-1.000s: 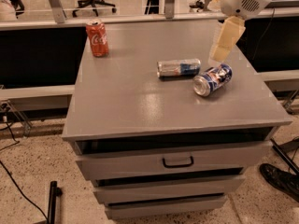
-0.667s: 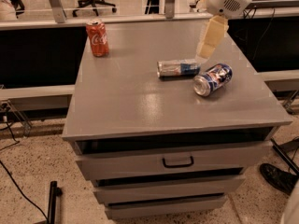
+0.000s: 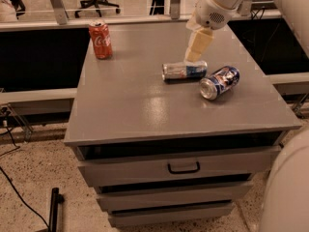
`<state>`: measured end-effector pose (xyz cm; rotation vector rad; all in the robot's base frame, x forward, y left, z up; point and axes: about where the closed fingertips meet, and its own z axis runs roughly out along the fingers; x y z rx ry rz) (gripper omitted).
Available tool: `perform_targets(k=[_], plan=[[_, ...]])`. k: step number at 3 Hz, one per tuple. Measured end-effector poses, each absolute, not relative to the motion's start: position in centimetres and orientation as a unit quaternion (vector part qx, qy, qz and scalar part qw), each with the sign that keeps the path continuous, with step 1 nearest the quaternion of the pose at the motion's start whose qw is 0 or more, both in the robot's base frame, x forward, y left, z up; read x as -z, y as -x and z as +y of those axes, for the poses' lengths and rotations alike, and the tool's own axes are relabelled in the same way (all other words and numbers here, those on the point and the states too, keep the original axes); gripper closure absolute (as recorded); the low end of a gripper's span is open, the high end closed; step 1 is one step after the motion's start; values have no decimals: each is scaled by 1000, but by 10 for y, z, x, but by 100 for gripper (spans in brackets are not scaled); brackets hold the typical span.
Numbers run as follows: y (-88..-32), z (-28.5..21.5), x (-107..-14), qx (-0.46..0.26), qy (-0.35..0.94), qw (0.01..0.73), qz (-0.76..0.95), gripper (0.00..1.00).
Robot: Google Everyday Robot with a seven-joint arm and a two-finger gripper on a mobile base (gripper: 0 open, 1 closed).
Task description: Move redbull can near coke can
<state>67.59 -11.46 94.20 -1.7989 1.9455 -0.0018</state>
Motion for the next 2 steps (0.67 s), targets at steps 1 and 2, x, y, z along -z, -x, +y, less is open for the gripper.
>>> perform_targets(k=[1, 2], plan=[[-686, -113, -917, -3, 655, 236, 718, 21], [-688, -116, -890, -7, 653, 221, 724, 20]])
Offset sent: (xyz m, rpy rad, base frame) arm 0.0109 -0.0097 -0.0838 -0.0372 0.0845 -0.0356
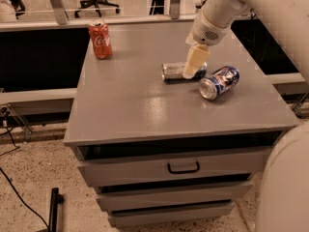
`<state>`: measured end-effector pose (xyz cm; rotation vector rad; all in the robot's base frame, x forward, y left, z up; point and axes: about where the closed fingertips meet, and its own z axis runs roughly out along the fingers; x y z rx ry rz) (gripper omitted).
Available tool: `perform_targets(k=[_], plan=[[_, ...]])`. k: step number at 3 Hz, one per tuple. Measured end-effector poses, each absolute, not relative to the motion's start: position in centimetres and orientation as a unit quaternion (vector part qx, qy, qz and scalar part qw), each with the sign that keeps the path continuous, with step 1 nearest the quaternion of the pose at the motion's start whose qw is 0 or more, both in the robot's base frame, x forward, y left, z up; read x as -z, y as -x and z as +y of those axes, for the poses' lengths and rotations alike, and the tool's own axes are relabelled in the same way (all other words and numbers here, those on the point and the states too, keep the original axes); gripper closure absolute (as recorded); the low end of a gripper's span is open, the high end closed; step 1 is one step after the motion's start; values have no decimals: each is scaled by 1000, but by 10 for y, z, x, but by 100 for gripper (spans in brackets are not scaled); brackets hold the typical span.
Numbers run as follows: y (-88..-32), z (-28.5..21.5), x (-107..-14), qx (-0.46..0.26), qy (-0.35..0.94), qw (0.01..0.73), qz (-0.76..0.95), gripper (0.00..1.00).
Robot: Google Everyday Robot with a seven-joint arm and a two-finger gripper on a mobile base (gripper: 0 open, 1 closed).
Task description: Move redbull can near coke can
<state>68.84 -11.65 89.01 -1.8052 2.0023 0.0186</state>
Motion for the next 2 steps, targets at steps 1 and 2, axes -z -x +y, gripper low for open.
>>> perform_targets(k=[1, 2], plan=[[-685, -125, -863, -12, 652, 203, 730, 20], [-682, -136, -843, -15, 650, 189, 736, 20]])
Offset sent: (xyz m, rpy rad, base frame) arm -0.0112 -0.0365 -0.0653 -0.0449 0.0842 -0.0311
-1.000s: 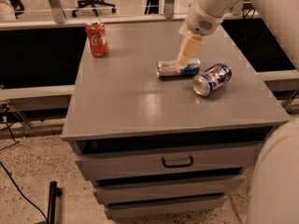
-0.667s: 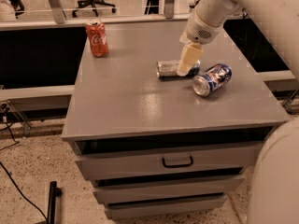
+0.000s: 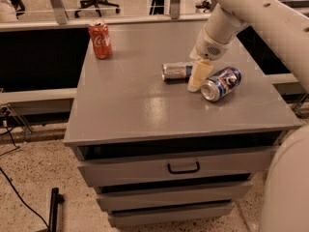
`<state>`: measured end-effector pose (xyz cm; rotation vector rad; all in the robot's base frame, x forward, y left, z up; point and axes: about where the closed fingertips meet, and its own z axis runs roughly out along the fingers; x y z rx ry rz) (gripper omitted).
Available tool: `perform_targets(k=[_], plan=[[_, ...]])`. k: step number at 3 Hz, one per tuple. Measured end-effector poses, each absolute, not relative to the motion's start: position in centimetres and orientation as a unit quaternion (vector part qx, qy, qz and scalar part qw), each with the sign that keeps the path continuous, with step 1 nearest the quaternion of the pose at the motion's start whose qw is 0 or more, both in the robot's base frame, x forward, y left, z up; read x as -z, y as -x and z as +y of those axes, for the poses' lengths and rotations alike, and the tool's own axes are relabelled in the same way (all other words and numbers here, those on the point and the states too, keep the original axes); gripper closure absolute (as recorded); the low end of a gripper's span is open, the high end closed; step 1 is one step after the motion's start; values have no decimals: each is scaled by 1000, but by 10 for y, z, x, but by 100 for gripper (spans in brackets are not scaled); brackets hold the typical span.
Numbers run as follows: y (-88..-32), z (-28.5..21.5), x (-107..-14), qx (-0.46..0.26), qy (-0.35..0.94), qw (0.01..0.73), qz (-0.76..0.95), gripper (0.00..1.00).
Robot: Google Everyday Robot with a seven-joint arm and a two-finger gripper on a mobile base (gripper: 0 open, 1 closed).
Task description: Move redbull can near coke can
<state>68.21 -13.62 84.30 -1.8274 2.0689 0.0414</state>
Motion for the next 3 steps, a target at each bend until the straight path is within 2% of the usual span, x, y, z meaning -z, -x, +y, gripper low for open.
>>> perform_targets(k=[1, 3], plan=[[-683, -145, -834, -17, 646, 183, 741, 38], [-683, -145, -843, -17, 646, 183, 741, 85]])
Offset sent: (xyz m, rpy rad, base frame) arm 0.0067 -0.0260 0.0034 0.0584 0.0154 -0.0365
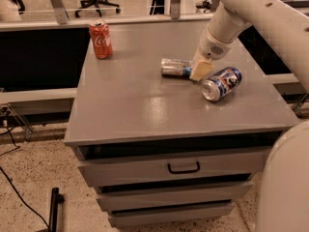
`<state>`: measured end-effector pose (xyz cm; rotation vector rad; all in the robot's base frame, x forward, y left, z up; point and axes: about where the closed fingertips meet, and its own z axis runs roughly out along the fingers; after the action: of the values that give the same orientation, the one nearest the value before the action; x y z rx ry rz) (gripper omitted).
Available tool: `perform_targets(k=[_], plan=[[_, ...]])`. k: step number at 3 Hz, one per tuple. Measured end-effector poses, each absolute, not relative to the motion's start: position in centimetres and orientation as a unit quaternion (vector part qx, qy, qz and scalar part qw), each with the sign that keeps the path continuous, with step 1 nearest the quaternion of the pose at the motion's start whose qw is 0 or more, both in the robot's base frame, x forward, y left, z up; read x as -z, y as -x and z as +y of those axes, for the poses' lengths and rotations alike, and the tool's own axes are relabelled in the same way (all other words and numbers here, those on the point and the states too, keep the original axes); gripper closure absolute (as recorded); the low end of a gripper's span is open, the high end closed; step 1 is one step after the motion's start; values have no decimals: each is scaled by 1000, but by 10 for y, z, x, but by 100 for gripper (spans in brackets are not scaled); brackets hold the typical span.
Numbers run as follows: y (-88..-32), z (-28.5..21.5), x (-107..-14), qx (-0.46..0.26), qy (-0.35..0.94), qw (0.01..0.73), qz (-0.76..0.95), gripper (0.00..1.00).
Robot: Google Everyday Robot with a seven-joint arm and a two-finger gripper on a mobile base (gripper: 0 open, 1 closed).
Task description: Move redbull can near coke can
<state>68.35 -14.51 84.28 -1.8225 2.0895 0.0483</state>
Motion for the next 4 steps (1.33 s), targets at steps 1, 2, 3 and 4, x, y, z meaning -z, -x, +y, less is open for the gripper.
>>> perform_targets(k=[1, 2, 3, 4], plan=[[-681, -141, -871, -39, 650, 215, 728, 100], [-687, -129, -921, -56, 651, 271, 707, 100], [-699, -101, -962, -45, 659, 312, 683, 100], [-699, -101, -962, -45, 659, 312, 683, 100]])
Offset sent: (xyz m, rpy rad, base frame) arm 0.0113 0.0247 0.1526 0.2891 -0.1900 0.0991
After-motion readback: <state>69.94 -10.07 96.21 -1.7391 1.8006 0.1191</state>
